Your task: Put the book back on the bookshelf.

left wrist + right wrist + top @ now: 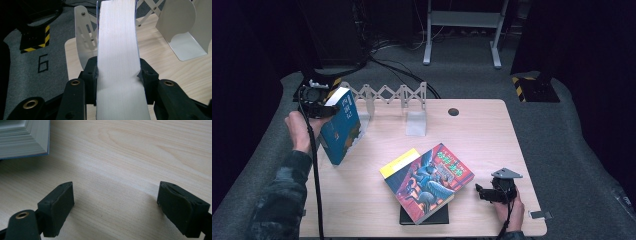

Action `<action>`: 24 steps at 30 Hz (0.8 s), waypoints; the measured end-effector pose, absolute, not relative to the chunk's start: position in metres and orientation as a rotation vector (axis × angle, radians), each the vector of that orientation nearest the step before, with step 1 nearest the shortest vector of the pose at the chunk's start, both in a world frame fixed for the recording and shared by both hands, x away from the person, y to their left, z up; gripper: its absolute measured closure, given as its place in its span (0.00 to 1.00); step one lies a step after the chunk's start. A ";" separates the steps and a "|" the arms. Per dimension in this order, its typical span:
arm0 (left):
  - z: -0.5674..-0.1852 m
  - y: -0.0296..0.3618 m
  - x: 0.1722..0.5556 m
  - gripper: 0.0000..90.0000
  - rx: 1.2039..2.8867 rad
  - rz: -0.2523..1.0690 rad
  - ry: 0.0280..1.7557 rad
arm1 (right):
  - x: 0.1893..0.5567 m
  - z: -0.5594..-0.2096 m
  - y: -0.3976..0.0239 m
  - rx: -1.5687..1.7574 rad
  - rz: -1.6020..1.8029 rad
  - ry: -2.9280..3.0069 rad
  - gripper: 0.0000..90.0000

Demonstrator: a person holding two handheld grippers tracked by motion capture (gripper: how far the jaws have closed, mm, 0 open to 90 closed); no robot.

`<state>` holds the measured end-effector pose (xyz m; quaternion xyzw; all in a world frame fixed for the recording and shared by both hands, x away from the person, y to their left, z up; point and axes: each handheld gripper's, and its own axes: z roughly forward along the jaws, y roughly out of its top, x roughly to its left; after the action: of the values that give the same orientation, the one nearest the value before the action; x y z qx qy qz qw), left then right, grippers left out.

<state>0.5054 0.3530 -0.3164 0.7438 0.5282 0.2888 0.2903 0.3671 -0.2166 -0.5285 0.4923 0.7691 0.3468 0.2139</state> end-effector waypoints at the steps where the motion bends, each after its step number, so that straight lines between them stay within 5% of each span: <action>1: -0.316 0.352 0.506 0.66 1.985 0.767 1.413 | 0.367 -0.529 -0.217 1.366 0.962 2.134 0.15; 24: -0.289 0.354 0.532 0.67 1.891 0.788 1.491 | 0.367 -0.529 -0.217 1.365 0.965 2.136 0.15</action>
<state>0.5315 0.3538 -0.2889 0.7123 0.5614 0.2966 0.2993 0.3671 -0.2168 -0.5285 0.4917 0.7694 0.3476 0.2132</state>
